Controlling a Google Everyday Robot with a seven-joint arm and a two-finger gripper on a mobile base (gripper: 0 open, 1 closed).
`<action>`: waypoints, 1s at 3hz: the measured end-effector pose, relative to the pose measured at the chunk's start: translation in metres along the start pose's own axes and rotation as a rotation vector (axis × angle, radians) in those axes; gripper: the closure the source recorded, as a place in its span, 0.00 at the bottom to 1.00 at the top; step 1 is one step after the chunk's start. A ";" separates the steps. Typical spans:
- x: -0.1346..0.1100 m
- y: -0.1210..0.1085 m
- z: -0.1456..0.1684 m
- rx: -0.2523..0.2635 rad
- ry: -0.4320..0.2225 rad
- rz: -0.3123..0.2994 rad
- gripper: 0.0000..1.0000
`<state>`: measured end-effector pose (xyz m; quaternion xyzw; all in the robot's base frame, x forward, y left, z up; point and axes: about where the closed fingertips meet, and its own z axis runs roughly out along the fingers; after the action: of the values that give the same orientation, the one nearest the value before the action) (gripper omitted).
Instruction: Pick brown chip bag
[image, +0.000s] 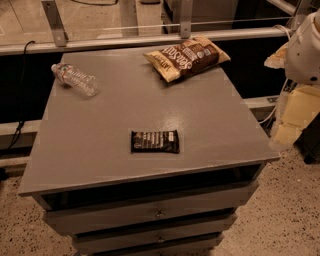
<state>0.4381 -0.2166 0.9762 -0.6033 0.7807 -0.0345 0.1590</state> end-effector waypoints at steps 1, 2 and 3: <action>0.000 0.000 0.000 0.000 0.000 0.000 0.00; -0.013 -0.021 0.016 -0.018 -0.074 -0.022 0.00; -0.044 -0.066 0.053 -0.026 -0.196 -0.046 0.00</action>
Offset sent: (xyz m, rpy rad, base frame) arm 0.0729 0.0209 -0.0209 0.1854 0.0010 0.1173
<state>0.5249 -0.1852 0.9514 -0.6236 0.7477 0.0312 0.2260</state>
